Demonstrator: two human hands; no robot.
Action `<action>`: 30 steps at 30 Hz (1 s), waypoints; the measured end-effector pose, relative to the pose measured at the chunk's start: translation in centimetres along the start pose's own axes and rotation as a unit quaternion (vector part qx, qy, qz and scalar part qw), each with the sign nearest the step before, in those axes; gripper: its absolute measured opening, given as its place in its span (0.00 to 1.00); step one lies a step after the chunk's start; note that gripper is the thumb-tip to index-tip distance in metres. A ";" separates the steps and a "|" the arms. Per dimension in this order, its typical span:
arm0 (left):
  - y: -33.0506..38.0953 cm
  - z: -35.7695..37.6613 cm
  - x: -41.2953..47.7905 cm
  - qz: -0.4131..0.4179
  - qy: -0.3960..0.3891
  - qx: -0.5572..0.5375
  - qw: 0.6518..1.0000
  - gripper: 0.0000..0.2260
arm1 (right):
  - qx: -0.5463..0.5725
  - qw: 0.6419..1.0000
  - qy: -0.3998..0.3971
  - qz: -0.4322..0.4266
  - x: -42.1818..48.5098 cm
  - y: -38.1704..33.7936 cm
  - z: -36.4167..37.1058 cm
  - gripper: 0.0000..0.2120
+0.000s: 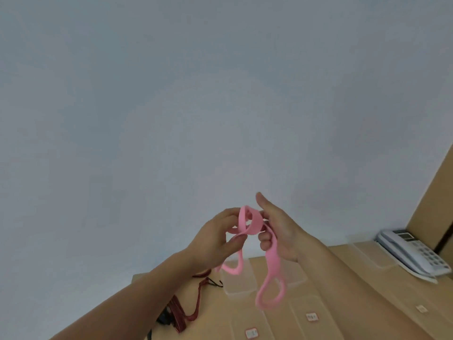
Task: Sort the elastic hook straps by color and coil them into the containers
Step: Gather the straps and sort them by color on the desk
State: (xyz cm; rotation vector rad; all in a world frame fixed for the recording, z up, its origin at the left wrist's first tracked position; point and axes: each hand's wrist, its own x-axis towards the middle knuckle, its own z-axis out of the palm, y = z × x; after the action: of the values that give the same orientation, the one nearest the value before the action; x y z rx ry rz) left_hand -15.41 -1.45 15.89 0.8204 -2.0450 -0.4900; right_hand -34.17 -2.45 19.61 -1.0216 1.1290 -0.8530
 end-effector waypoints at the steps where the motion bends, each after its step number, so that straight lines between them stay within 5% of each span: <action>1: -0.3 0.3 -0.1 0.020 -0.009 0.003 1.000 0.11 | -0.018 1.000 0.000 0.001 0.0 0.2 0.1 0.22; 6: -1.5 -0.2 -1.2 -0.021 -0.024 0.036 0.999 0.08 | 0.003 0.992 0.077 -0.097 0.2 0.2 0.4 0.04; 12: -1.5 -2.6 -0.9 -0.147 0.019 -0.030 0.989 0.19 | -0.213 0.969 0.006 -0.127 -1.1 -0.7 1.8 0.06; 14: -1.0 -2.8 0.1 -0.158 -0.050 -0.042 0.985 0.25 | -0.245 0.957 0.001 -0.157 -1.3 -1.0 2.5 0.06; 18: -0.7 -2.2 0.9 -0.199 -0.108 -0.131 0.965 0.11 | -0.233 0.952 -0.024 -0.196 -2.3 -2.1 2.8 0.08; 21: -0.4 -1.7 0.7 -0.194 -0.065 -0.163 0.965 0.10 | -0.293 0.940 -0.030 -0.171 -3.0 -2.6 2.4 0.09; 26: 0.1 -1.3 0.5 -0.181 -0.017 -0.197 0.964 0.21 | -0.303 0.938 -0.003 -0.168 -3.5 -2.2 2.1 0.04; 30: 0.0 -1.0 -0.1 -0.131 -0.015 -0.261 0.956 0.32 | -0.343 0.922 0.039 -0.177 -3.4 -1.4 1.9 0.11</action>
State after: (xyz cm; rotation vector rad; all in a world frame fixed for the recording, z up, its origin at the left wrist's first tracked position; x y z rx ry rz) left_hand -14.53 -1.39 16.39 0.7556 -1.7128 -1.1394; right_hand -33.19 0.64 22.11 -1.8270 1.3732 -0.7930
